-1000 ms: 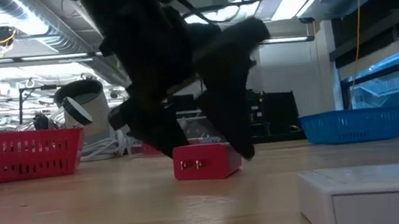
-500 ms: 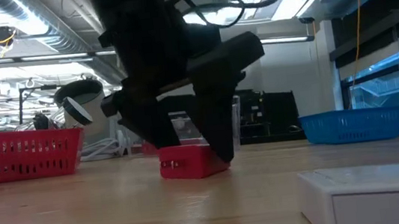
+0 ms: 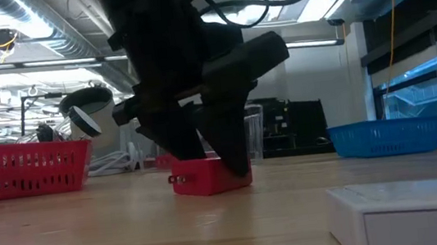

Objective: Pick & Place Office items
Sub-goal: Put the red charger adapter into the transparent bin

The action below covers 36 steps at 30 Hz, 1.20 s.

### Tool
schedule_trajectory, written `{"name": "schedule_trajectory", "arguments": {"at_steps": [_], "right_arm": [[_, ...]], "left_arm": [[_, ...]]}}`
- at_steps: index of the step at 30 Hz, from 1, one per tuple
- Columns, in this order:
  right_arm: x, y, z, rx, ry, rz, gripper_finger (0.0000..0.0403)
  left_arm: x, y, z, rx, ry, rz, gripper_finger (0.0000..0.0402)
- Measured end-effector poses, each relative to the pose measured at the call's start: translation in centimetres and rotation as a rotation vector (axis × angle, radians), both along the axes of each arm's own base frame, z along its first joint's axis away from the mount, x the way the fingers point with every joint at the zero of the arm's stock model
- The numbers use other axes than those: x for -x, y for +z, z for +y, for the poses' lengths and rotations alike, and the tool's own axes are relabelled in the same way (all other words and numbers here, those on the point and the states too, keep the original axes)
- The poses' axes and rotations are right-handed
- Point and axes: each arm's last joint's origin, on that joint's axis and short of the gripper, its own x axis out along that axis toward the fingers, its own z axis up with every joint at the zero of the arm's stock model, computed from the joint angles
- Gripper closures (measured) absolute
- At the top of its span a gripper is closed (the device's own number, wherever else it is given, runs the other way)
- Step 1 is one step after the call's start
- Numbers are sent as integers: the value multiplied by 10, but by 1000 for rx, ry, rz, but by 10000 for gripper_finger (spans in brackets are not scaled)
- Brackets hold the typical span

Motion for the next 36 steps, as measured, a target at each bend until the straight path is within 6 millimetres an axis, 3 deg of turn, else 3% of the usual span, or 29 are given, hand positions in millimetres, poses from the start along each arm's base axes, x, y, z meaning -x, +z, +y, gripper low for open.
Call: {"name": "schedule_trajectory", "arguments": {"at_steps": [3,10,18,24,27,36], "right_arm": [[0,0,0,0,0,0,89],[0,1,0,-2,0,-6,89],[0,1,0,-3,1,-7,89],[0,1,0,-3,1,-7,89],[-1,1,0,-3,1,-8,89],[-1,1,0,-4,1,-12,89]], "left_arm": [[1,6,1,-20,-18,-10,192],[5,47,9,-150,-94,-80,190],[15,100,48,-390,-117,-92,191],[22,137,100,-568,-115,-29,191],[24,144,134,-582,-110,26,191],[32,111,237,-396,-138,79,192]]}}
